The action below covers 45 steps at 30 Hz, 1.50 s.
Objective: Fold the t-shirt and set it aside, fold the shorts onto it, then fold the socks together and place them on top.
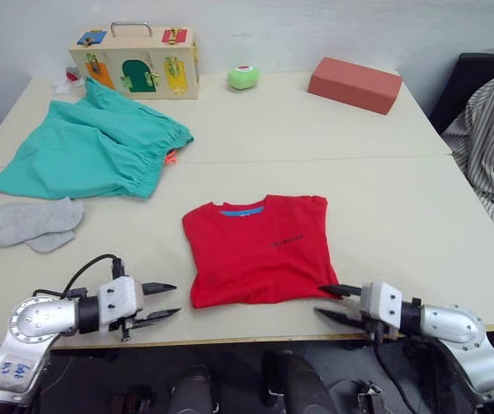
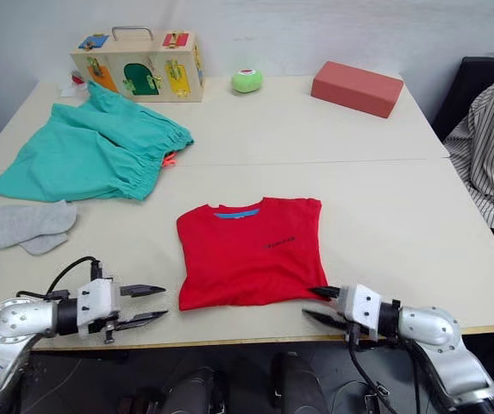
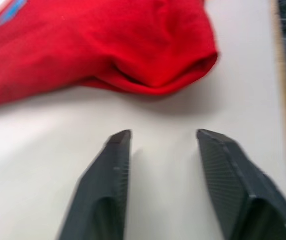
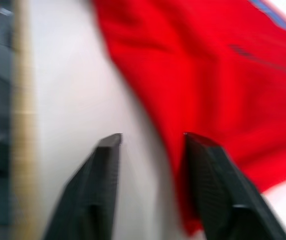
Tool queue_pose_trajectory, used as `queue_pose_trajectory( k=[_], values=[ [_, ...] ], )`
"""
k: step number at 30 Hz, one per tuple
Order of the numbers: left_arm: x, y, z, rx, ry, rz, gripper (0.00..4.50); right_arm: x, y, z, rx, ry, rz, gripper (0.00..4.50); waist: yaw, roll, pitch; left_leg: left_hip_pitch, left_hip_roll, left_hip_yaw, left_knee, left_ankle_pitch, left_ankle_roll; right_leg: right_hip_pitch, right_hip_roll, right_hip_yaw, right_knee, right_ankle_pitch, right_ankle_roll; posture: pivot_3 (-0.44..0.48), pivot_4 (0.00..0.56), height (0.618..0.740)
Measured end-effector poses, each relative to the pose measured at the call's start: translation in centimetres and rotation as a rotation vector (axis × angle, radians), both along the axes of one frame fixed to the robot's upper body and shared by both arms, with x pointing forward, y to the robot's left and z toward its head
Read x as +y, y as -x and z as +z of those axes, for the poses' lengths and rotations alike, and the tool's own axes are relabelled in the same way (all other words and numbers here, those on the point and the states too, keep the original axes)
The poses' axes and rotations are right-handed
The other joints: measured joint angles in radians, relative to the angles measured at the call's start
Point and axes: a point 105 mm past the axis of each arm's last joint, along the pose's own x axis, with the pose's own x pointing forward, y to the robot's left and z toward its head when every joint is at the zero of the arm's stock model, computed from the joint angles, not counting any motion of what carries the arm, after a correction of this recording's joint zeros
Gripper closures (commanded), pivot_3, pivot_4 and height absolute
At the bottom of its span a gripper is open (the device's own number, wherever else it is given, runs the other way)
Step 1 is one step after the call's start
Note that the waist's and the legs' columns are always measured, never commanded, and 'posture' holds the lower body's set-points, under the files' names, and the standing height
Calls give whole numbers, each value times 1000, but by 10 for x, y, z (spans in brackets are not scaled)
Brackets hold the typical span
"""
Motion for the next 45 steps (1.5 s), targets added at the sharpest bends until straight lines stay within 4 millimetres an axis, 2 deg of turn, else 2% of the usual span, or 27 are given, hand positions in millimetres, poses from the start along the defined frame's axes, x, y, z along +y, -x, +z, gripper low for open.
queue_pose_trajectory(
  k=[2, 3, 7, 8, 10, 11, 13, 15, 17, 19, 24, 25, 29, 33, 37, 42, 45],
  values=[
    [1, 3, 10, 62, 39, 7, 704, 1, 6, 8, 49, -19, 28, 642, 1, 0, 0, 0, 0, -1, 0, 0, 1, 0, 0, 0, -1, 0, 0, 0, 150, 740],
    [-1, 3, 16, 91, 67, 8, 699, 1, 7, 14, 75, -29, 36, 311, 1, 0, 0, 0, 0, -1, 0, 0, 1, 1, 0, 0, -1, 0, 0, 0, 150, 740],
    [-21, -14, 53, 70, 230, -2, 699, 7, 4, 36, 126, -97, 52, 311, 4, 0, 0, -1, -1, -4, 0, 2, 0, 2, 0, -2, -2, 0, 0, 0, 150, 740],
    [-29, -20, 62, 57, 271, -5, 699, 12, 0, 43, 120, -143, 49, 772, 6, 0, 0, -1, -1, -5, 0, 2, -1, 2, 0, -2, -2, 0, 0, 0, 150, 740],
    [-45, -28, 71, 46, 320, -26, 699, 21, -10, 54, 98, -218, 32, 1305, 8, 0, 0, -1, -2, -5, -1, 6, -7, 2, 0, -2, -1, 0, 0, 0, 150, 740],
    [-55, -32, 71, 49, 341, -39, 699, 25, -17, 58, 82, -245, 20, 1622, 9, 0, 0, -1, -2, -5, -1, 6, -7, 2, 0, -2, -1, 0, 0, 0, 150, 740],
    [-76, -36, 61, 75, 343, -72, 1101, 35, -26, 63, 38, -256, 10, 2408, 7, 0, 0, -2, -2, -5, -1, 6, -8, 2, 1, -3, -2, 0, 0, 0, 150, 740],
    [-92, -43, 50, 83, 348, -89, 1616, 45, -38, 55, 6, -250, -30, 3071, 7, -1, -1, -2, -2, -5, -1, 7, -9, 2, 2, -3, -2, 0, 0, 0, 150, 740],
    [-112, -54, 29, 104, 342, -89, 2262, 63, -52, 39, -18, -239, -93, 3813, 9, -1, -1, -4, -2, -5, 1, 8, -9, 1, 2, -3, -2, 0, 0, 0, 150, 740],
    [-122, -53, 12, 140, 311, -97, 2876, 72, -50, 23, -15, -192, -97, 4482, 8, -1, -1, -4, -2, -5, 0, 8, -9, 0, 2, -3, -2, 0, 0, 0, 150, 740],
    [-113, -38, -16, 142, 207, -102, 4449, 63, -62, 1, -47, -134, -203, 4500, -4, -1, -1, -2, -1, -4, 0, 8, -9, 1, 1, -3, -2, 0, 0, 0, 150, 740],
    [-110, -36, -22, 150, 202, -88, 4449, 62, -65, 1, -65, -143, -219, 4500, -3, -1, -1, -2, -1, -5, 0, 8, -9, 1, 1, -3, -1, 0, 0, 0, 150, 740],
    [-101, -40, -25, 75, 174, -60, 4449, 50, -82, 3, -112, -173, -318, 4500, -1, -3, -4, 1, -2, -6, -1, 9, -8, 3, 0, -3, 0, 1, -2, 0, 150, 740],
    [-94, -41, -30, 55, 179, -32, 4449, 22, -97, 3, -134, -176, -463, 4500, -1, -2, -5, 13, -1, -7, -5, 5, -4, 17, 0, -4, -3, 0, -3, 0, 150, 740],
    [-89, -43, -30, 31, 188, 3, 4449, -3, -107, 1, -154, -165, -594, 4500, -4, 1, -7, 14, 0, -7, -6, 5, -5, 18, 0, -4, -3, 0, -4, 0, 150, 740],
    [-68, -39, -18, 95, 337, 69, 4449, -7, -101, 4, -138, -217, -620, 4500, -2, 2, -6, 12, 1, -8, -7, 6, -6, 15, 1, -5, -2, -1, -4, 0, 150, 740],
    [-60, -46, 7, 91, 428, 96, 4449, 7, -92, 21, -148, -289, -533, 4500, -1, 4, -5, 10, 0, -8, -6, 6, -6, 14, 1, -5, -3, 0, -4, 0, 150, 740]
  ],
)
